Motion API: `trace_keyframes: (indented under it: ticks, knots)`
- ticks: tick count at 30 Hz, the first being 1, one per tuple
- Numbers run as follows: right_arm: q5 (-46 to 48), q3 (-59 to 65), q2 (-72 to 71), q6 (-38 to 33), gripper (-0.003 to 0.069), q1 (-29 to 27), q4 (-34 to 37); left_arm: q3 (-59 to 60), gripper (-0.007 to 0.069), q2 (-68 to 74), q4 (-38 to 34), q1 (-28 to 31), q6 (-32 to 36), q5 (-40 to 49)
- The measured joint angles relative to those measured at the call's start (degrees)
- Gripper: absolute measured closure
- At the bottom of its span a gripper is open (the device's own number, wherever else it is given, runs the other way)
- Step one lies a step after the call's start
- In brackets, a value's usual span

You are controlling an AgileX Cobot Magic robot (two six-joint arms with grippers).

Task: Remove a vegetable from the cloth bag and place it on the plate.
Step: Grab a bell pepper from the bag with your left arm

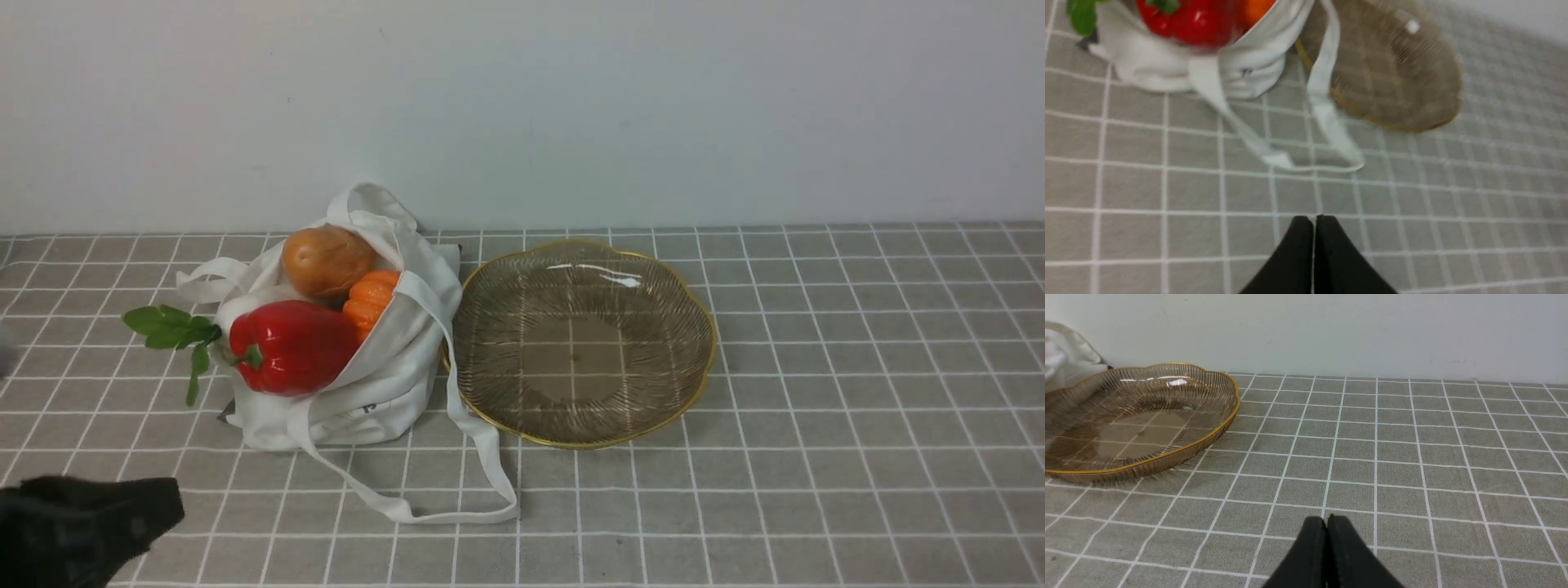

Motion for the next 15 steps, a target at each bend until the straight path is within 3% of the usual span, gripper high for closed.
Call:
trace_keyframes:
  ticks: [4,9,12,14,15]
  knots:
    - [0.0,0.0,0.0,0.0,0.0674,0.0,0.0,-12.4,0.0629,18.0,9.0,0.0,2.7,5.1]
    - [0.0,0.0,0.0,0.0,0.0674,0.0,0.0,-23.6,0.0580,31.8,12.4,0.0,3.1,6.6]
    - [0.0,0.0,0.0,0.0,0.0674,0.0,0.0,-29.2,0.0510,39.6,13.1,0.0,3.1,7.5]
    - [0.0,0.0,0.0,0.0,0.0674,0.0,0.0,-33.6,0.0430,44.3,13.3,-0.1,3.1,9.1]
    - [0.0,0.0,0.0,0.0,0.0674,0.0,0.0,-36.7,0.0355,47.9,13.4,-0.4,3.1,10.7]
